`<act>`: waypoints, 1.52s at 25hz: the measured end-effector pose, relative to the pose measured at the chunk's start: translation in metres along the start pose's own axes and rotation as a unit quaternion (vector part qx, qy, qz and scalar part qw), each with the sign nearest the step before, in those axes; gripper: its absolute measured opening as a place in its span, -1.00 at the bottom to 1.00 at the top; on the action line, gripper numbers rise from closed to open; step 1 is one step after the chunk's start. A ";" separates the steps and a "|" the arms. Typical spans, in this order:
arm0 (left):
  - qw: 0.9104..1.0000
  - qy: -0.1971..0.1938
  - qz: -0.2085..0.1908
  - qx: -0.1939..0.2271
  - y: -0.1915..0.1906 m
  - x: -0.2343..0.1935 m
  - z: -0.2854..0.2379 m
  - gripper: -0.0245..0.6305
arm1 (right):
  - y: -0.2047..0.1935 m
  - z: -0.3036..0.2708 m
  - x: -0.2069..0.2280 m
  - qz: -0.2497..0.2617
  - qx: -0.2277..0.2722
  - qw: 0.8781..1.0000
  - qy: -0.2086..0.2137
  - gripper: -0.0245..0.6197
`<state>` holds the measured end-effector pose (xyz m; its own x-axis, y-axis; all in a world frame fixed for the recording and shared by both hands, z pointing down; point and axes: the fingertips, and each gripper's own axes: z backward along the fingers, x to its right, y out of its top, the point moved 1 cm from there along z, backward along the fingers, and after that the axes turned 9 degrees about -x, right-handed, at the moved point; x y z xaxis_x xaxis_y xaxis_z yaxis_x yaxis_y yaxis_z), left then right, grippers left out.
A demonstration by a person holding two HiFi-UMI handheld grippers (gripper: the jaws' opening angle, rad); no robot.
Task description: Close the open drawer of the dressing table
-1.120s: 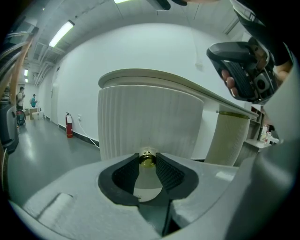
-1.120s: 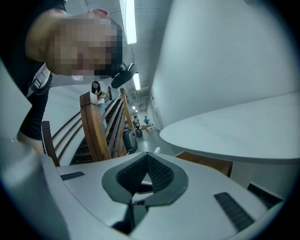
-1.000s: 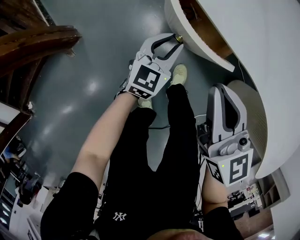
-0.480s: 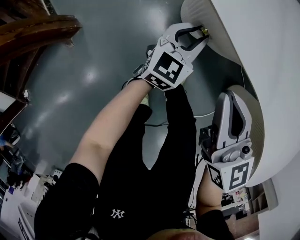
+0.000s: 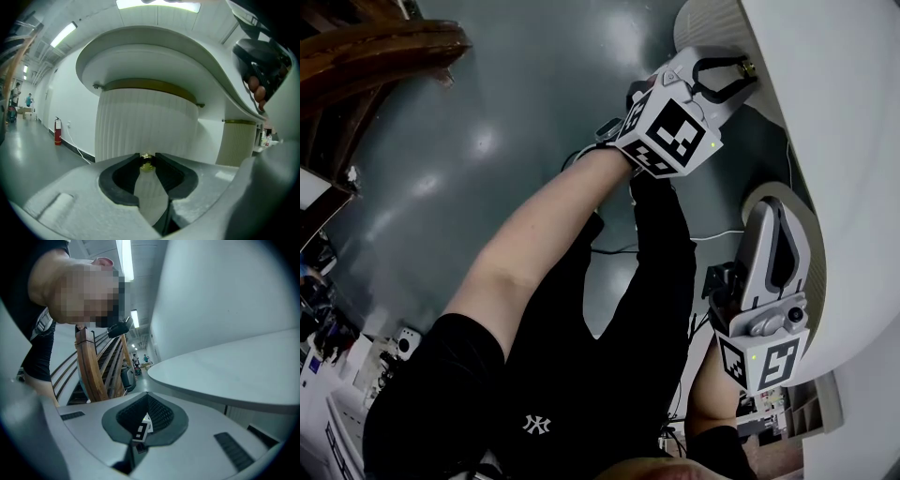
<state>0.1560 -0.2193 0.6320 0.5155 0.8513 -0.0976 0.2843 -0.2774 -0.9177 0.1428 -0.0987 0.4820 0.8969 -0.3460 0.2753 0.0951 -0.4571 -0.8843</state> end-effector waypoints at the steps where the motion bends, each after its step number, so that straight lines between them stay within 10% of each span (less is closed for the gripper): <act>1: 1.000 -0.001 0.001 0.003 0.000 0.001 -0.001 -0.59 | -0.001 0.000 0.001 0.000 0.000 1.000 0.000 -0.88; 21: 1.000 -0.021 0.013 0.019 0.008 0.004 -0.002 -0.56 | 0.006 -0.004 -0.007 0.003 -0.011 1.000 0.020 -0.88; 38: 0.998 0.016 0.059 -0.016 0.100 0.022 0.171 -0.79 | 0.094 0.019 -0.065 -0.002 0.008 1.000 0.029 -0.88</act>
<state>0.0578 -0.1521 0.4725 0.5723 0.7972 -0.1923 0.2445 -0.3898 -0.8879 0.1012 -0.1036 0.3742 0.8696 -0.3918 0.3006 0.1062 -0.4461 -0.8887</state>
